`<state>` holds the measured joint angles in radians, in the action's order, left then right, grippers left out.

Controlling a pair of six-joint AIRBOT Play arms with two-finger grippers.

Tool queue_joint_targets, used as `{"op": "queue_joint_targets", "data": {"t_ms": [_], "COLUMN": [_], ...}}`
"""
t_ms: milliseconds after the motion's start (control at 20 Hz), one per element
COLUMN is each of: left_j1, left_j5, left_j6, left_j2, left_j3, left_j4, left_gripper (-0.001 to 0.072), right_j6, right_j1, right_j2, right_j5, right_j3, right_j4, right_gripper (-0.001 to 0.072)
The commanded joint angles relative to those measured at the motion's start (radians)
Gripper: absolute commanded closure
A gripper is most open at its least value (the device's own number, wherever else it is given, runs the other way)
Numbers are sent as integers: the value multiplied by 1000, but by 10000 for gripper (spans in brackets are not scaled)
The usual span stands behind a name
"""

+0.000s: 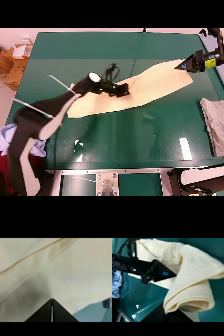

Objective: Fold the shirts.

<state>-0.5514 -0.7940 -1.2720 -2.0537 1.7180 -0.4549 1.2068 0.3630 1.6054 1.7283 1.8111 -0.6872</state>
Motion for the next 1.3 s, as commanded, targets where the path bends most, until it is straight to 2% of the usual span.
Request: {"op": "queue_joint_targets", "data": {"t_ms": [0,200,300,450,550,650,750,900,1150,1200,1250], "left_j1": [-81,-100,-80,23,123,231,338,473,576,583,585], "left_j5": [16,-55,-169,-362,-486,-589,-689,-817,-900,-888,-879], "left_j6": [-69,-117,-119,-121,-189,-268,-315,-352,-344,-344,-344], "left_j2": [-151,-210,-205,-129,-47,50,142,235,272,272,272], "left_j3": [180,283,333,352,352,351,351,351,333,327,320], "left_j4": [44,47,59,64,-38,-225,-401,-588,-909,-940,-941], "left_gripper": [679,678,679,679,680,680,679,679,679,679,679], "right_j6": [29,50,51,84,108,149,183,212,214,215,214], "right_j1": [-39,-58,-66,-109,-172,-257,-364,-558,-936,-1006,-1063], "right_j2": [-76,-87,-87,-87,-87,-86,-83,-62,103,158,212], "right_j5": [42,60,59,42,14,-64,-181,-417,-995,-1128,-1245], "right_j3": [10,8,5,5,5,-10,-56,-168,-248,-248,-247], "right_j4": [6,5,6,7,7,6,6,7,29,35,40], "right_gripper": [693,693,693,693,693,693,692,692,691,667,407]}}
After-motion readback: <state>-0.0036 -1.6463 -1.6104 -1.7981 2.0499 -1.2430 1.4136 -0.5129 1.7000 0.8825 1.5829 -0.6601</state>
